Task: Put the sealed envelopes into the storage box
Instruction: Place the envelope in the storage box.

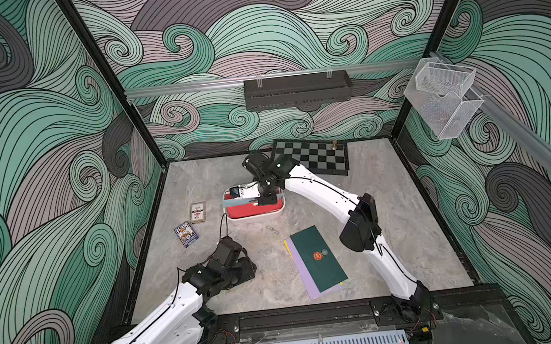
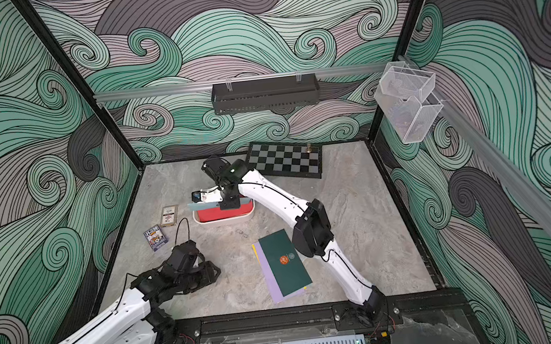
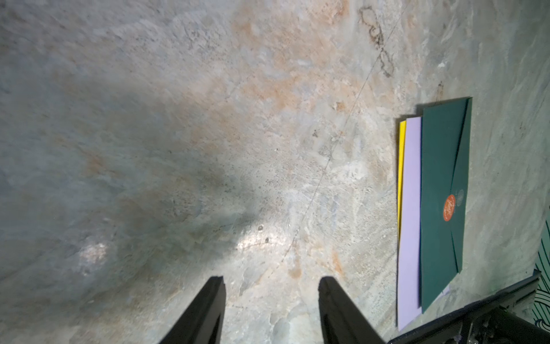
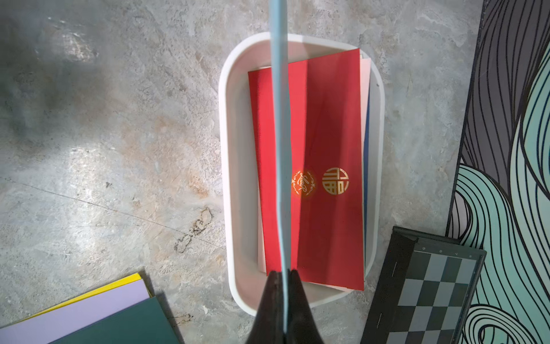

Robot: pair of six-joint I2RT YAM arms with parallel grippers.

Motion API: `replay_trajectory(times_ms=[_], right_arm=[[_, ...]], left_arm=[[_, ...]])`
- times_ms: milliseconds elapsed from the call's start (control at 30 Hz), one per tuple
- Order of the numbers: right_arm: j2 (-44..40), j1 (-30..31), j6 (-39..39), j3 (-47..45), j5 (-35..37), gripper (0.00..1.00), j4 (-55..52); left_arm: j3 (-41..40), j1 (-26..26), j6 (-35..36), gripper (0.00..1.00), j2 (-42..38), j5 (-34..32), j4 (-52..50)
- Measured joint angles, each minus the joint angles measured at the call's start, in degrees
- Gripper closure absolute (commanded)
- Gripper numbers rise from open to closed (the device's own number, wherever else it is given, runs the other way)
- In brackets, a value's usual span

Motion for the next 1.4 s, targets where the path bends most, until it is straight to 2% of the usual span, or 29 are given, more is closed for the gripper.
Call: replay_trajectory(times_ms=[433,500,633,733,933,1100,1200,1267,1400], right_arm=[[4.0,0.0,-1.9,-0.3,1.1,0.99,-0.1],[4.9,0.1,-1.9,-0.3,1.2,0.91,-0.1],[5.7,0.1,-1.8,-0.2,3.1,0.66,0.9],[5.8,0.0,-2.2,-0.2,5.3,0.56,3.1],[5.9,-0.2,-2.8,0.3,9.1,0.44,9.6],[7.0,-0.8,-2.1,1.8,11.4,0.46,16.1],[8.3,-1.9,2.8,3.2,12.3,0.47,18.1],[7.4,-3.1,8.7,2.0,11.3,0.48,18.9],[-3.2,-6.3,23.3,-11.2,6.6,0.45,19.7]], left_arm=[[-0.4,0.5,0.0,0.44,1.3,1.0,1.6],[-0.5,0.6,0.0,0.43,1.3,1.1,1.7],[-0.6,0.7,0.0,0.43,1.3,1.5,1.9],[-0.6,0.7,0.0,0.42,1.3,1.9,2.2],[-0.7,0.7,0.0,0.42,1.2,2.0,2.5],[-1.0,0.7,0.0,0.42,1.2,2.1,2.6],[-1.0,0.7,0.0,0.42,1.2,2.1,2.6],[-1.0,0.7,0.0,0.41,0.9,2.2,2.6],[-0.9,0.7,0.2,0.41,-0.1,3.5,2.9]])
